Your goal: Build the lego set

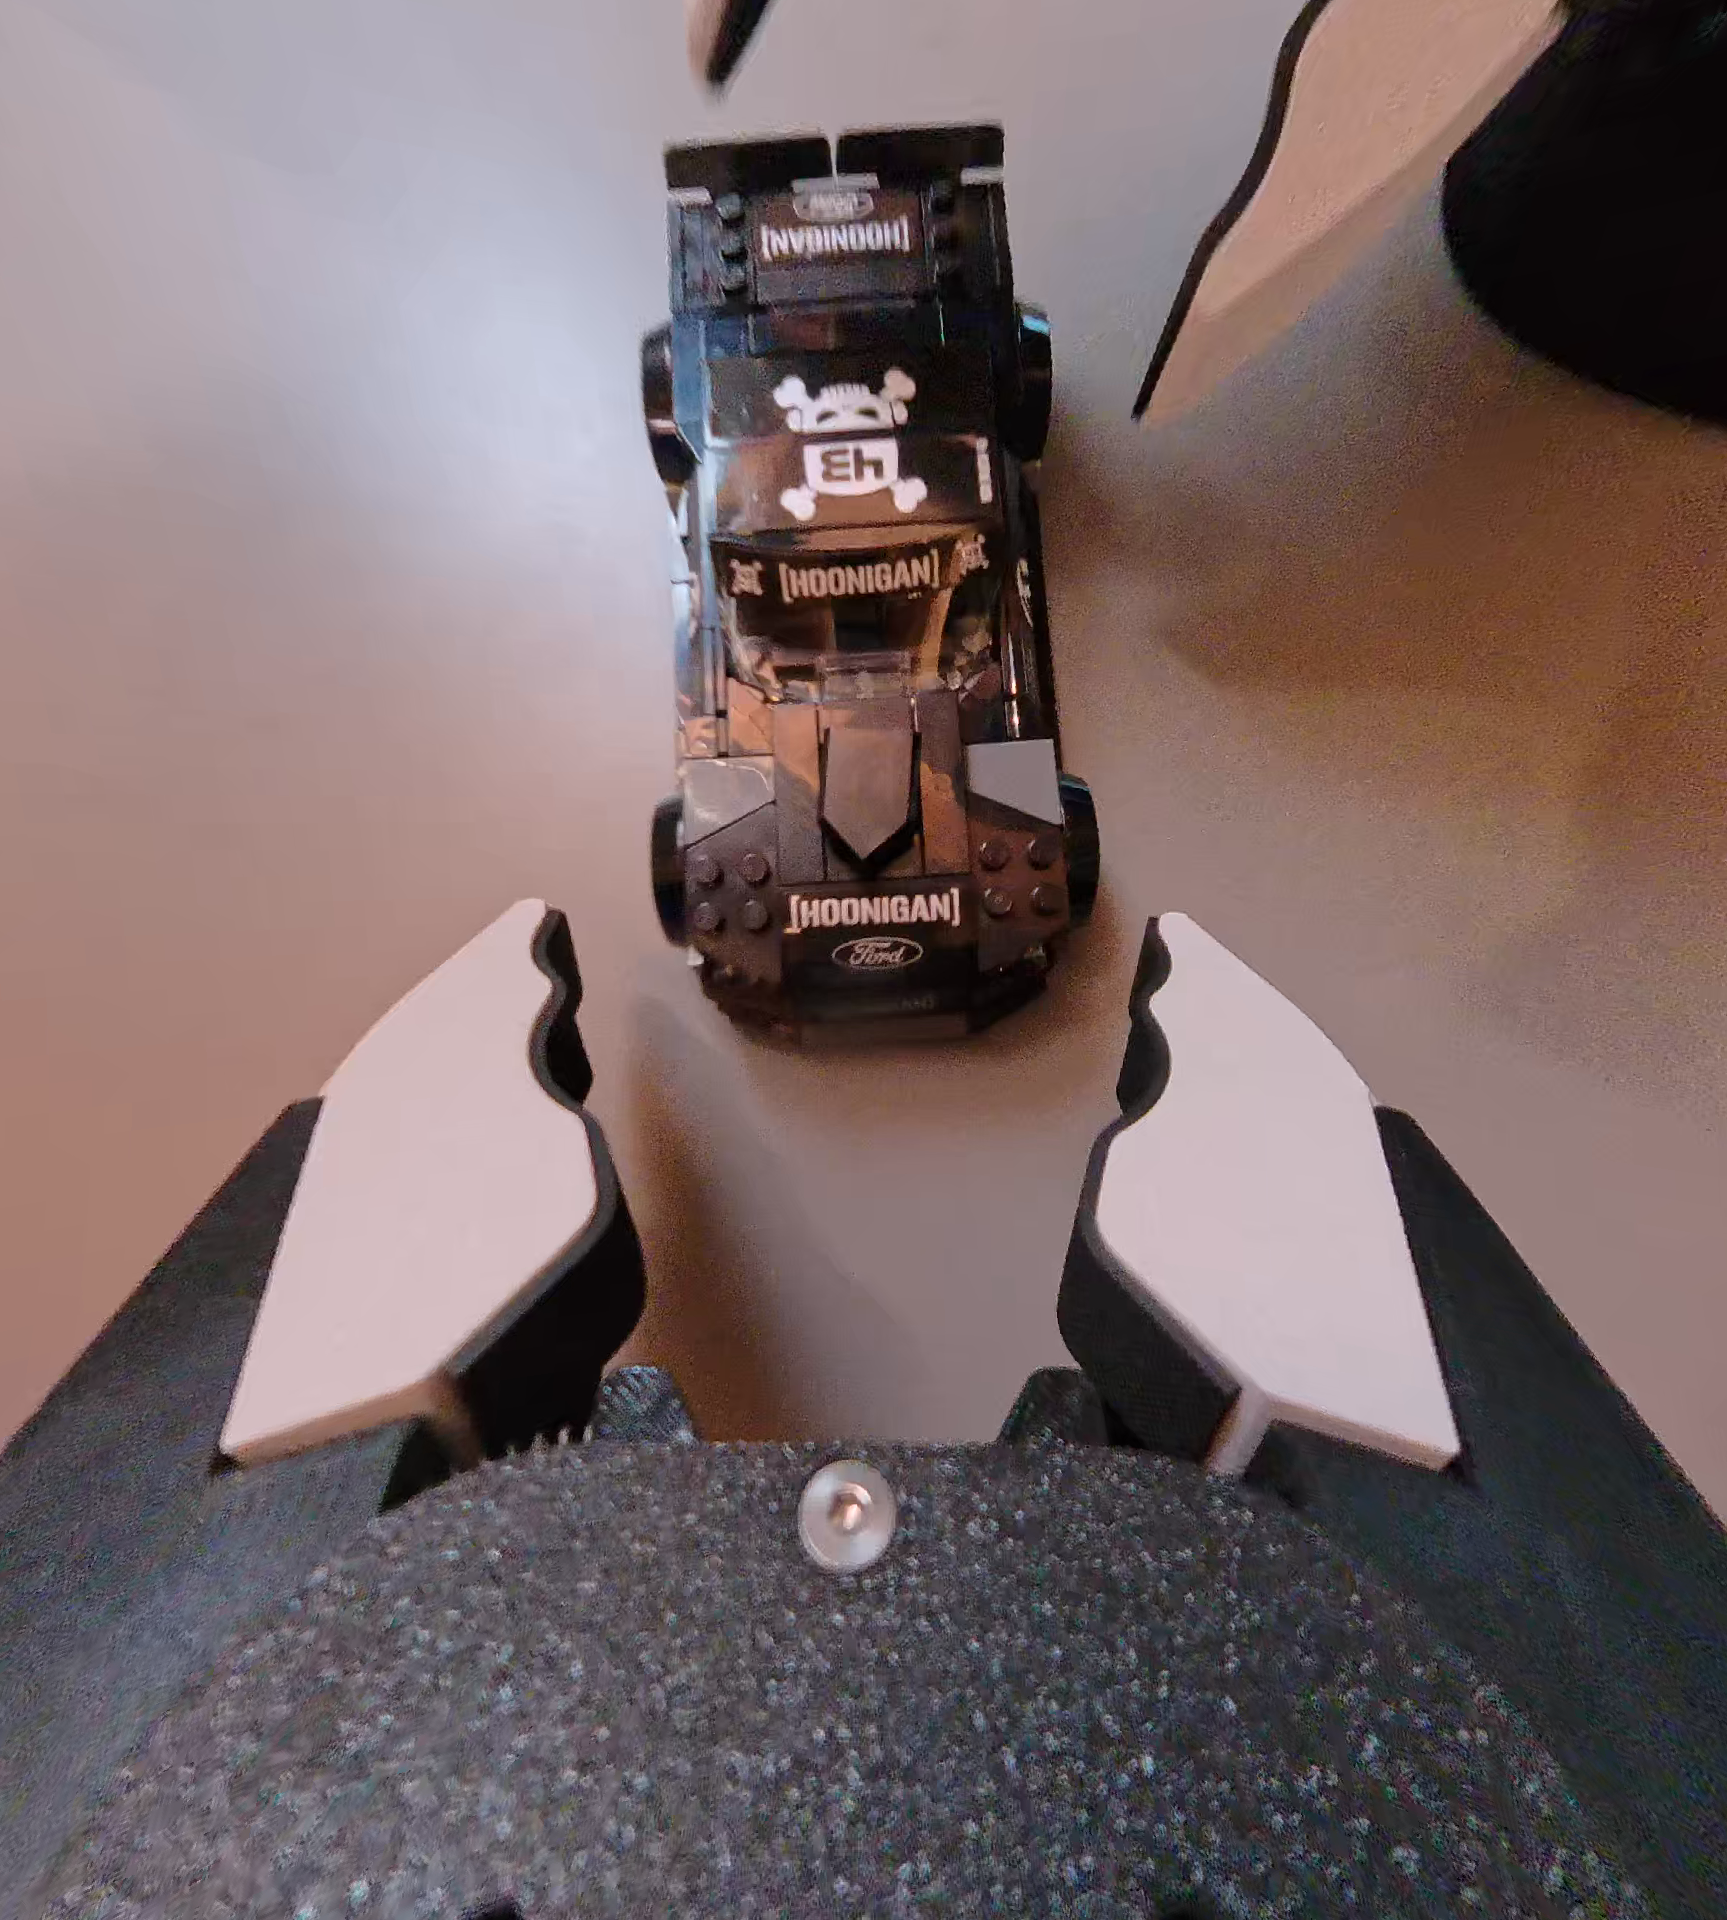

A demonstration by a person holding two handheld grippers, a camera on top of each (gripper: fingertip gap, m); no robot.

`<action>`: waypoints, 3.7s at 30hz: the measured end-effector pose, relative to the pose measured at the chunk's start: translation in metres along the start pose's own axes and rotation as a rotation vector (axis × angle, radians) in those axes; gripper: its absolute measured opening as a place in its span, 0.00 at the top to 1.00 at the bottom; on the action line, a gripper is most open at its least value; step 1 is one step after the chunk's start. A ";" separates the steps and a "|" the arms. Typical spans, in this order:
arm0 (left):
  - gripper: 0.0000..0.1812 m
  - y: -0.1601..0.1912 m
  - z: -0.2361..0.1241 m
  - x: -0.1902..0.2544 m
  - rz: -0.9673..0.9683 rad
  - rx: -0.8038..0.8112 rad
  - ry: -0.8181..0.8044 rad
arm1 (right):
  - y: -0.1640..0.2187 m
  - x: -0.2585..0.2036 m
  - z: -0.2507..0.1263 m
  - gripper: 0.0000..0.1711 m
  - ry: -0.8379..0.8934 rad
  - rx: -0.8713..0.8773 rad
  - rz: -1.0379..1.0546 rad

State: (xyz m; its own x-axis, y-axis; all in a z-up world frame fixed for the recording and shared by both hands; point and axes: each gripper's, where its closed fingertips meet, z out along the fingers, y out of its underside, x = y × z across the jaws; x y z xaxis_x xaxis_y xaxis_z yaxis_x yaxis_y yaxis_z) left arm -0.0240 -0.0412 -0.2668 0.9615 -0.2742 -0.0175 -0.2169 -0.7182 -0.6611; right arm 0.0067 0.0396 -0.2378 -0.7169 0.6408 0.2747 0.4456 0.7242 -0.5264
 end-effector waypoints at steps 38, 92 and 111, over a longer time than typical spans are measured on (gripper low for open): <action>0.53 0.023 -0.049 -0.019 -0.183 0.268 0.008 | -0.009 -0.018 0.049 0.60 -0.449 -0.291 -0.388; 0.58 0.027 -0.041 -0.020 -0.260 0.252 0.088 | -0.024 0.092 0.065 0.90 -0.293 -0.229 -0.037; 0.58 0.027 -0.042 -0.020 -0.264 0.258 0.097 | -0.025 0.092 0.066 0.91 -0.292 -0.267 -0.105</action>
State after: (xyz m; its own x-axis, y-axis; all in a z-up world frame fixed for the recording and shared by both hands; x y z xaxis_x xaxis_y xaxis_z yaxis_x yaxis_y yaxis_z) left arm -0.0559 -0.0816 -0.2526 0.9555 -0.1696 0.2413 0.0974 -0.5908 -0.8009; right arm -0.1059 0.0637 -0.2521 -0.8710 0.4881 0.0561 0.4574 0.8473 -0.2700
